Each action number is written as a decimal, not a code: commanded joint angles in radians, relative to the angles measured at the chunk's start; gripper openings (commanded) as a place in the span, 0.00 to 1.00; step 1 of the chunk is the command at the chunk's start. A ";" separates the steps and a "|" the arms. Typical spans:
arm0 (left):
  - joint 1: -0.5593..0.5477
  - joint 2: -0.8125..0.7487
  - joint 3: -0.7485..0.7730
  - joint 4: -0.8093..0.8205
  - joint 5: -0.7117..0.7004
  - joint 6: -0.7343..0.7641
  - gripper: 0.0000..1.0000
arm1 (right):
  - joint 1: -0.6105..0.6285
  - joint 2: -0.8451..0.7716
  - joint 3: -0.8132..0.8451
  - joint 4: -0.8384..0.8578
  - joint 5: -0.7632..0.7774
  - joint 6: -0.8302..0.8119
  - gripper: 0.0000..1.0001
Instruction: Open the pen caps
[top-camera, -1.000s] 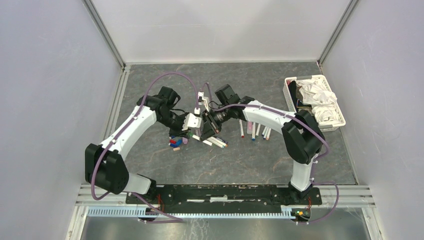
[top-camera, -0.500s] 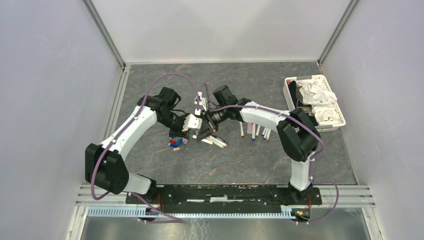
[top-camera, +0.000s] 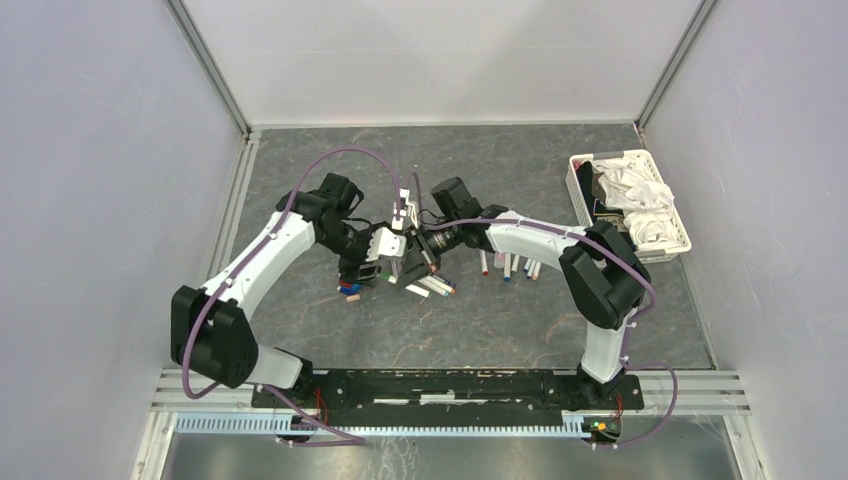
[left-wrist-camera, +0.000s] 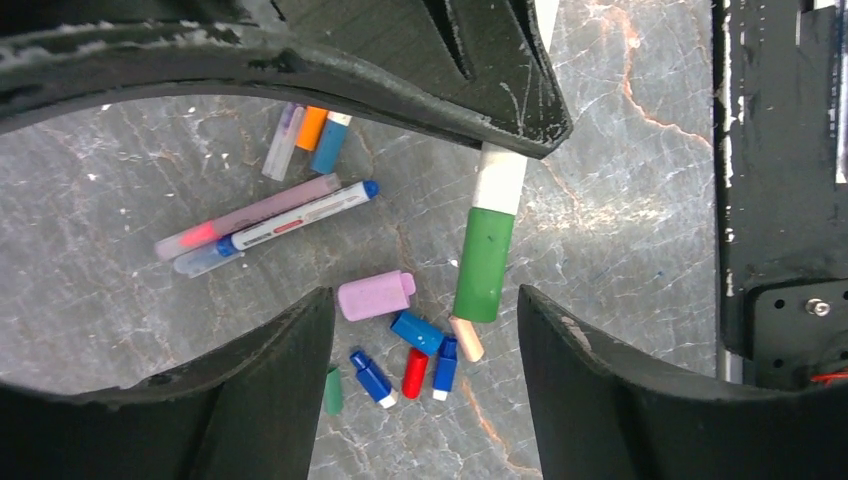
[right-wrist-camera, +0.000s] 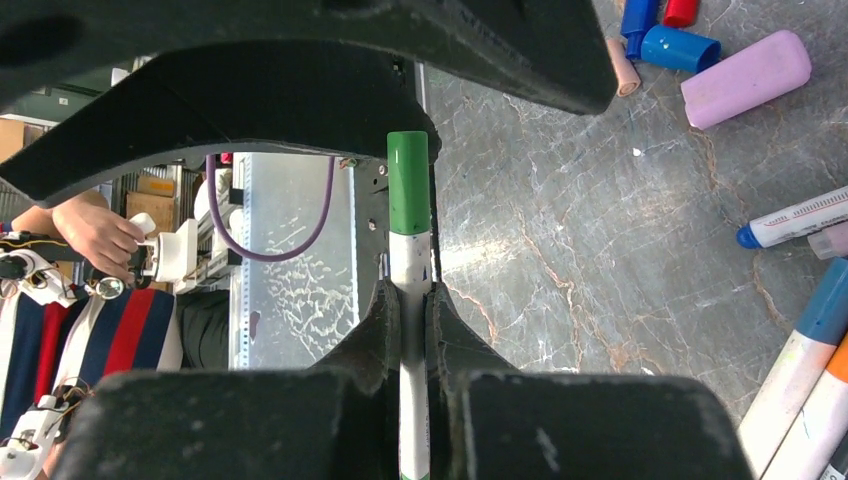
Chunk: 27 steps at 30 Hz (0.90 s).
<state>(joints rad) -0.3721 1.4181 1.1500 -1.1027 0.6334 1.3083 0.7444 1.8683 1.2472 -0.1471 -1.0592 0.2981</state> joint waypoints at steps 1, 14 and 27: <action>0.001 -0.053 -0.001 0.039 -0.015 0.007 0.73 | 0.006 -0.031 0.011 0.013 -0.028 0.018 0.00; -0.010 -0.034 0.003 -0.029 -0.013 0.124 0.66 | 0.003 -0.009 0.029 0.004 -0.058 0.021 0.00; -0.069 -0.056 -0.028 0.042 -0.030 0.119 0.44 | 0.005 0.039 0.070 0.031 -0.084 0.068 0.00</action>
<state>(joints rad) -0.4263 1.3933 1.1320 -1.0943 0.6094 1.3968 0.7444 1.8961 1.2728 -0.1501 -1.1107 0.3424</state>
